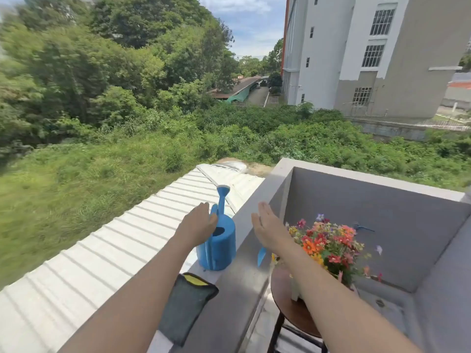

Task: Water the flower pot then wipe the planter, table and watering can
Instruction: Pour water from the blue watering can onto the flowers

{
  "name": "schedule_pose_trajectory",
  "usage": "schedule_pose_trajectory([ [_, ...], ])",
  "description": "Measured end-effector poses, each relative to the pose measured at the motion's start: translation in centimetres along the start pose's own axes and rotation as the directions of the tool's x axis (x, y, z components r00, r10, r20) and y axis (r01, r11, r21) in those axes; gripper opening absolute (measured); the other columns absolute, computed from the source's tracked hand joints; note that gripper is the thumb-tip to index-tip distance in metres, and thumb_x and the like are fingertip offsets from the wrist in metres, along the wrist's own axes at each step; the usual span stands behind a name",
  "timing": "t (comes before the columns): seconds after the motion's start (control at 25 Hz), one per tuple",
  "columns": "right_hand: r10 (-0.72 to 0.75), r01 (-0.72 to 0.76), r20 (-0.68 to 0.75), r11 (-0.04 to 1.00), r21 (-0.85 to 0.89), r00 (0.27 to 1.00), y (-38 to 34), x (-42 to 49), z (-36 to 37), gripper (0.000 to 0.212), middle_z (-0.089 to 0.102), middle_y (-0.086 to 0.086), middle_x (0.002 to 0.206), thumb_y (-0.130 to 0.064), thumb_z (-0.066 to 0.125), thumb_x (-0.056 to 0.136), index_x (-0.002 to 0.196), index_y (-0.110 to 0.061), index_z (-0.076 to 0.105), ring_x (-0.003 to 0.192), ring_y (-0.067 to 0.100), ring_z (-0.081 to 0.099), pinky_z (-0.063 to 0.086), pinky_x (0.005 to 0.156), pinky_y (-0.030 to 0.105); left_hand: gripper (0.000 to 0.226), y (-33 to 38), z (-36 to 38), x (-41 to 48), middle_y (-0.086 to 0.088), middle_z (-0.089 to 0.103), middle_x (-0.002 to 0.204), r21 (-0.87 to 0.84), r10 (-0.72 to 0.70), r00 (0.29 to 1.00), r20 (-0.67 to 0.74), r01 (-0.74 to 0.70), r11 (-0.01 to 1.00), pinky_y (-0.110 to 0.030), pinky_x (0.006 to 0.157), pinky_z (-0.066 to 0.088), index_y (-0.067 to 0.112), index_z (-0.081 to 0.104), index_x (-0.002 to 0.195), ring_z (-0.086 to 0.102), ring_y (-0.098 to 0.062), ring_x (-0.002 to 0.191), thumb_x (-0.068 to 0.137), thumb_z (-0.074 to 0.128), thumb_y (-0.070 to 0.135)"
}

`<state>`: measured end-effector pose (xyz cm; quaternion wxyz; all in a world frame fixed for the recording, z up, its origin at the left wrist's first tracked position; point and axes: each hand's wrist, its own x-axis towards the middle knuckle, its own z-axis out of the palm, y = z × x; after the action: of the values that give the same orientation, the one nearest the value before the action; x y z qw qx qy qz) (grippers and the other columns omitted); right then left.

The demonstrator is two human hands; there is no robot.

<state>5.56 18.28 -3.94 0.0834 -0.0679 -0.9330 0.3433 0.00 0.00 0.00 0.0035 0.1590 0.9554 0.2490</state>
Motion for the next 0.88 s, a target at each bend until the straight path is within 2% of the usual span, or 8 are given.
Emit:
schedule_pose_trajectory([
  [0.08, 0.018, -0.018, 0.035, 1.0, -0.002, 0.999, 0.3, 1.5, 1.7, 0.057, 0.001, 0.006, 0.159, -0.035, 0.022, 0.102, 0.149, -0.008, 0.005, 0.146, 0.017, 0.004, 0.007, 0.115, 0.03, 0.023, -1.1, 1.4, 0.4, -0.008, 0.05, 0.093, -0.08, -0.056, 0.996, -0.069, 0.05, 0.995, -0.03, 0.073, 0.033, 0.008, 0.049, 0.098, 0.045, -0.023, 0.085, 0.097, 0.036, 0.028],
  [0.16, 0.046, -0.044, 0.103, 0.999, -0.023, 0.994, 0.8, 2.8, 3.8, 0.056, 0.003, 0.007, 0.159, -0.034, 0.022, 0.102, 0.149, -0.006, 0.006, 0.145, 0.018, 0.006, 0.008, 0.115, 0.03, 0.029, -1.8, 3.7, 0.3, -0.007, 0.052, 0.081, -0.156, -0.132, 0.985, -0.109, 0.114, 0.981, -0.032, 0.067, 0.034, 0.01, 0.044, 0.079, 0.046, -0.025, 0.076, 0.097, 0.036, 0.032],
  [0.28, 0.055, -0.051, 0.169, 0.998, -0.023, 0.984, 1.7, 5.1, 6.7, 0.047, 0.031, 0.012, 0.146, -0.031, 0.022, 0.102, 0.139, -0.003, 0.026, 0.138, 0.028, 0.028, 0.023, 0.112, 0.038, 0.031, -1.9, 6.7, 1.0, -0.005, 0.052, 0.071, -0.391, -0.252, 0.96, -0.119, 0.188, 0.901, -0.035, 0.062, 0.038, 0.011, 0.045, 0.077, 0.052, -0.027, 0.069, 0.096, 0.039, 0.036],
  [0.4, 0.07, -0.071, 0.168, 0.997, -0.001, 0.983, 2.4, 6.4, 8.4, 0.03, 0.043, 0.005, 0.11, -0.035, 0.024, 0.1, 0.111, -0.011, 0.039, 0.103, 0.025, 0.048, 0.04, 0.092, 0.038, 0.026, -1.2, 8.6, 0.5, -0.001, 0.051, 0.066, -0.516, -0.352, 0.915, -0.196, 0.209, 0.831, -0.031, 0.056, 0.038, 0.012, 0.048, 0.082, 0.051, -0.022, 0.062, 0.096, 0.041, 0.032],
  [0.56, 0.03, -0.05, 0.216, 0.995, 0.086, 0.976, 2.5, 6.1, 9.8, 0.05, 0.036, -0.001, 0.141, -0.043, 0.02, 0.098, 0.14, -0.016, 0.025, 0.126, 0.019, 0.042, 0.036, 0.103, 0.038, 0.024, -1.2, 9.8, 0.2, 0.0, 0.053, 0.06, -0.545, -0.389, 0.851, -0.352, 0.152, 0.824, -0.023, 0.051, 0.037, 0.015, 0.051, 0.076, 0.05, -0.016, 0.054, 0.095, 0.049, 0.028],
  [0.64, 0.042, -0.073, 0.196, 0.985, 0.155, 0.98, 2.3, 5.4, 10.2, 0.05, 0.036, -0.009, 0.139, -0.042, 0.022, 0.099, 0.143, -0.019, 0.021, 0.126, 0.016, 0.042, 0.035, 0.105, 0.038, 0.021, -1.2, 9.8, 0.0, 0.0, 0.055, 0.06, -0.562, -0.39, 0.847, -0.361, 0.136, 0.816, -0.026, 0.054, 0.039, 0.016, 0.054, 0.076, 0.051, -0.017, 0.054, 0.094, 0.051, 0.027],
  [0.76, 0.04, -0.058, 0.075, 0.965, 0.256, 0.996, 1.5, 4.5, 9.7, 0.041, 0.044, -0.012, 0.126, -0.04, 0.023, 0.1, 0.137, -0.024, 0.027, 0.115, 0.015, 0.048, 0.04, 0.099, 0.033, 0.023, -1.0, 8.7, -0.1, 0.001, 0.057, 0.059, -0.584, -0.353, 0.858, -0.372, 0.079, 0.808, -0.027, 0.056, 0.04, 0.011, 0.059, 0.075, 0.051, -0.014, 0.054, 0.093, 0.054, 0.025],
  [0.88, 0.086, -0.049, -0.084, 0.931, 0.362, 0.993, -0.4, 4.0, 7.6, 0.055, 0.032, -0.006, 0.147, -0.044, 0.022, 0.099, 0.147, -0.018, 0.016, 0.133, 0.011, 0.033, 0.027, 0.104, 0.028, 0.025, 0.5, 5.2, 0.6, 0.007, 0.055, 0.057, -0.558, -0.246, 0.88, -0.407, -0.027, 0.829, -0.014, 0.057, 0.036, 0.011, 0.056, 0.071, 0.051, -0.01, 0.055, 0.092, 0.056, 0.025],
])
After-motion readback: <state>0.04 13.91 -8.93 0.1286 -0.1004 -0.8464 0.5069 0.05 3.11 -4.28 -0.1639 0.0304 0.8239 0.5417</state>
